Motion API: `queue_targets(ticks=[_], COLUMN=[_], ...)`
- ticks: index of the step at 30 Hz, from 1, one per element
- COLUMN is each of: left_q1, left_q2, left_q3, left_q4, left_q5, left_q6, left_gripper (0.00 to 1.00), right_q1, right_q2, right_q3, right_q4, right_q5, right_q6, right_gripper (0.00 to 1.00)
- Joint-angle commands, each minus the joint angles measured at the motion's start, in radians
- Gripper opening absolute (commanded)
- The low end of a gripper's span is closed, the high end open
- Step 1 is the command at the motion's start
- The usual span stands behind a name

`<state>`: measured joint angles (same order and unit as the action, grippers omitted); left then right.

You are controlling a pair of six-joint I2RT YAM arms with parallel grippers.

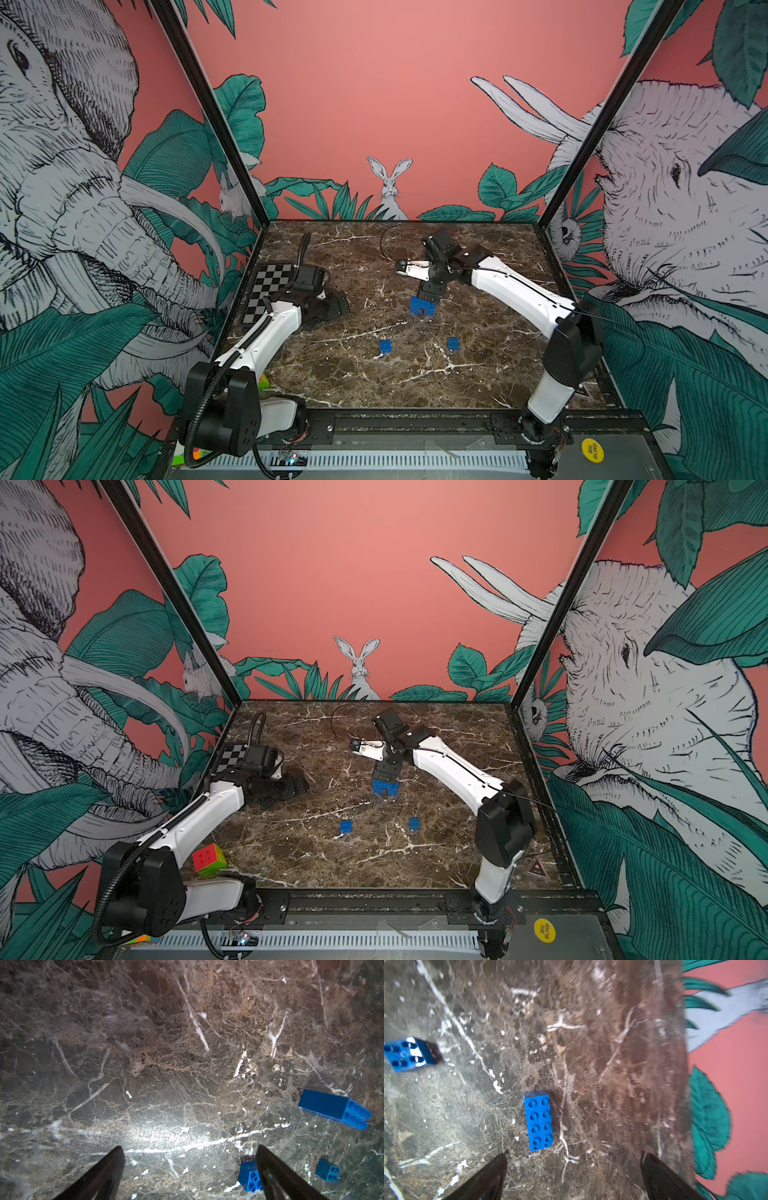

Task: Assemble the letter h with lego
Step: Assemble the lego brick with the lego brick, then pick up the lego brick from the center of the board.

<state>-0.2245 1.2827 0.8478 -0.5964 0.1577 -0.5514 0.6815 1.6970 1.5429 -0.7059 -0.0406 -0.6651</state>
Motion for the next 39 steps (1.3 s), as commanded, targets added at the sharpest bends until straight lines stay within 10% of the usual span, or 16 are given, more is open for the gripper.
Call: queue_targets(ticks=[1, 9, 22, 39], left_q1=[-0.009, -0.049, -0.050, -0.049], left_q2=[-0.009, -0.049, -0.093, -0.163], left_q3=[0.019, 0.007, -0.042, -0.038], left_q4=[-0.047, -0.080, -0.025, -0.063], left_q5=[-0.009, -0.085, -0.093, -0.206], left_q6=[0.028, 0.038, -0.029, -0.024], left_gripper=[0.99, 0.99, 0.99, 0.99], right_q1=[0.020, 0.113, 0.254, 0.369], right_q2=[-0.086, -0.227, -0.195, 0.218], right_q3=[-0.024, -0.224, -0.483, -0.144], right_q4=[0.068, 0.109, 0.122, 0.108], right_q5=[-0.065, -0.183, -0.043, -0.015], right_q6=[0.142, 0.303, 0.374, 0.096], right_gripper=[0.98, 0.99, 0.96, 0.80])
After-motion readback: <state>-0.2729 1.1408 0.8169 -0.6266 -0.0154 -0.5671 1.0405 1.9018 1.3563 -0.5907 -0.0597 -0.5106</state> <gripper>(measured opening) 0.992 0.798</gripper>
